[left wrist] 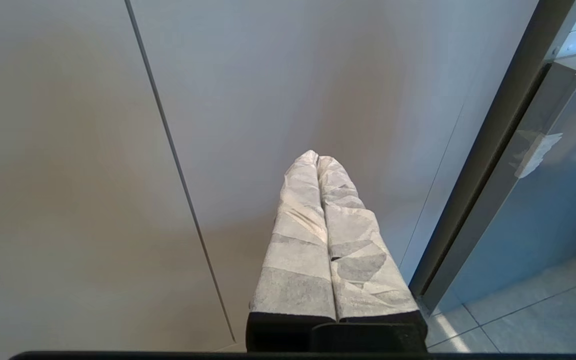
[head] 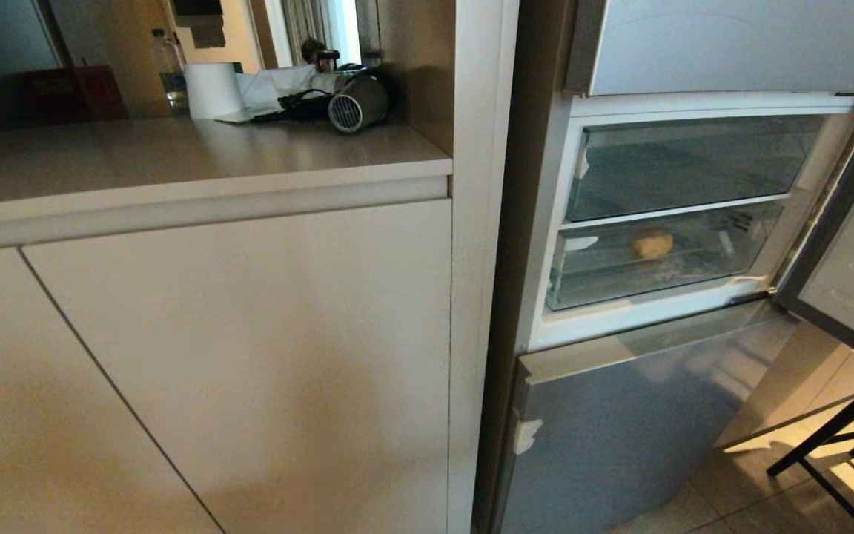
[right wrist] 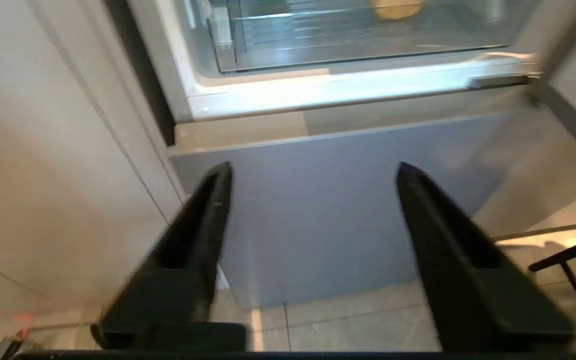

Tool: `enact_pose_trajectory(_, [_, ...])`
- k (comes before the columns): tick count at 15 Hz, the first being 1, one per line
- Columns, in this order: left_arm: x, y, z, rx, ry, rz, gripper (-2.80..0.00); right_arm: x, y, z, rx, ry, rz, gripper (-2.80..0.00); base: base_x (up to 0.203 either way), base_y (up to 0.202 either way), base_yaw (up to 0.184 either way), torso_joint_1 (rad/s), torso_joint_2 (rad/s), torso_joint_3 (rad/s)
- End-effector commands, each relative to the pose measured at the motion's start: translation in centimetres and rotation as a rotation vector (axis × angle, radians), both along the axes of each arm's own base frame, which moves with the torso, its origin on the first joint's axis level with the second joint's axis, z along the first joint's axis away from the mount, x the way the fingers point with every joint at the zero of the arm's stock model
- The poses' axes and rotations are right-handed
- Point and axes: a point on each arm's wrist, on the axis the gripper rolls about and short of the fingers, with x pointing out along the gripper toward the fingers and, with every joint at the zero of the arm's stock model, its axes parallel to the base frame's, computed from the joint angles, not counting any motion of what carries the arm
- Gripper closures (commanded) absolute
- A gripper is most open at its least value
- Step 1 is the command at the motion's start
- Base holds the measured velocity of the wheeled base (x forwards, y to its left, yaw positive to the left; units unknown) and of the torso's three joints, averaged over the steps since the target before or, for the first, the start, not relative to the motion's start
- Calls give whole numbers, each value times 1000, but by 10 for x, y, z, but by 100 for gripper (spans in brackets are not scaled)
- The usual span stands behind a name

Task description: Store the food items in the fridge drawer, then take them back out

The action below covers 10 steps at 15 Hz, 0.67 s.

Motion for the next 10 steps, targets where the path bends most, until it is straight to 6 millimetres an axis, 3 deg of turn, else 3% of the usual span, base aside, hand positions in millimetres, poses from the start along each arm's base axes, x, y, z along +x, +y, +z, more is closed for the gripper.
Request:
enact_pose_trajectory(1, [1, 0, -2, 0, 8, 0, 0, 88, 0, -15, -7, 210, 6, -280, 0, 0, 0, 0, 0, 0])
enact_pose_trajectory(4, [1, 0, -3, 0, 10, 0, 0, 164, -3, -34, -32, 294, 3, -280, 0, 0, 0, 0, 0, 0])
enact_pose_trajectory(6, [1, 0, -2, 0, 8, 0, 0, 202, -6, -53, -93, 341, -34, -280, 0, 0, 0, 0, 0, 0])
enact_pose_trajectory(10, [1, 0, -2, 0, 8, 0, 0, 254, -9, -76, -187, 302, -150, -280, 0, 0, 0, 0, 0, 0])
